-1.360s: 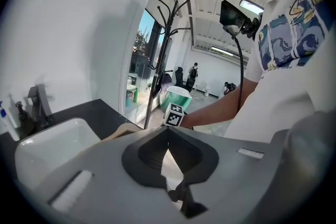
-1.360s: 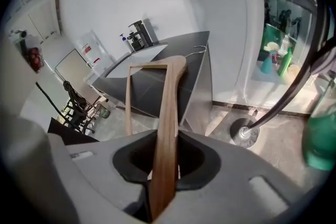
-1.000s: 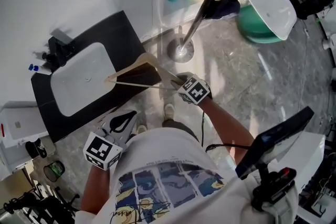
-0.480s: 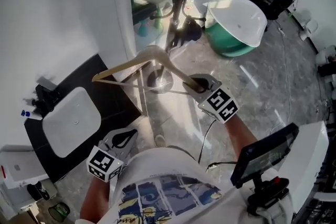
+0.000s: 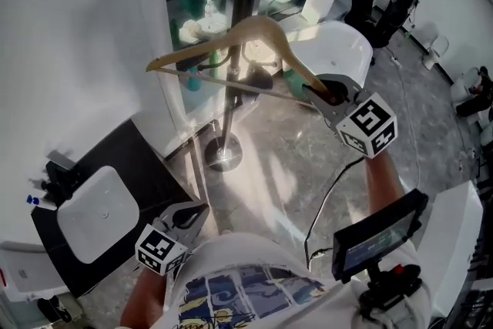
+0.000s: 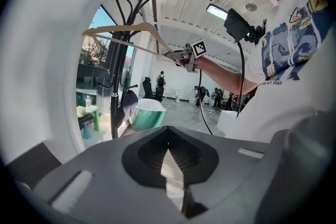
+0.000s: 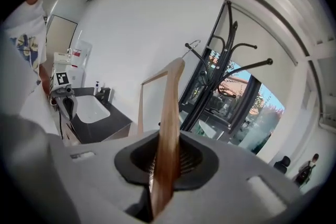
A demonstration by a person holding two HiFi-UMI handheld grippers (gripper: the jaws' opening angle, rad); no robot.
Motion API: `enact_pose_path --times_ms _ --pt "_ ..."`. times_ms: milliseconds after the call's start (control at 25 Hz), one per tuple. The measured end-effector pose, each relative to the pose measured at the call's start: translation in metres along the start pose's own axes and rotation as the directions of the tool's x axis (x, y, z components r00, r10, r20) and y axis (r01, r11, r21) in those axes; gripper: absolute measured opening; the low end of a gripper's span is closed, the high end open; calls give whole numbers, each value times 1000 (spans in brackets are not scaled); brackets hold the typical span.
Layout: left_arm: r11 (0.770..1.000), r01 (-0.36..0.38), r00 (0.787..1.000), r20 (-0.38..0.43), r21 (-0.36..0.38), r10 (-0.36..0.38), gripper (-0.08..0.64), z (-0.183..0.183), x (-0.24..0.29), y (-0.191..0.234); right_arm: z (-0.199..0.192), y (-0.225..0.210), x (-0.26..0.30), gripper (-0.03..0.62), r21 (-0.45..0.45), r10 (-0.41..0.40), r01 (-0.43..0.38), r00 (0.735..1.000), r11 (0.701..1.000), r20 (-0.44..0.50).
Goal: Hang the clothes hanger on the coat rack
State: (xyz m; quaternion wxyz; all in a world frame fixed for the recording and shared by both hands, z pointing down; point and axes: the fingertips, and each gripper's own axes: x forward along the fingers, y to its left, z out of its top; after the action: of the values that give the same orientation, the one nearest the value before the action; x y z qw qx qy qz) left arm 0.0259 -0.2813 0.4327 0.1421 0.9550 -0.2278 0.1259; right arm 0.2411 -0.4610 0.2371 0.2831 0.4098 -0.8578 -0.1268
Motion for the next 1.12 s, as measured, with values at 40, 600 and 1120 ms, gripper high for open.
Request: enact_pose_path --times_ms 40,600,1120 --pt "1000 -5 1000 2 -1 5 3 1 2 2 0 -12 2 48 -1 -4 4 1000 1000 -2" --pt "992 -121 992 27 -43 122 3 6 8 28 -66 -70 101 31 11 92 -91 993 996 -73" --pt "987 -153 988 -7 -52 153 3 10 8 36 -89 -92 141 29 -15 31 -31 999 999 -44"
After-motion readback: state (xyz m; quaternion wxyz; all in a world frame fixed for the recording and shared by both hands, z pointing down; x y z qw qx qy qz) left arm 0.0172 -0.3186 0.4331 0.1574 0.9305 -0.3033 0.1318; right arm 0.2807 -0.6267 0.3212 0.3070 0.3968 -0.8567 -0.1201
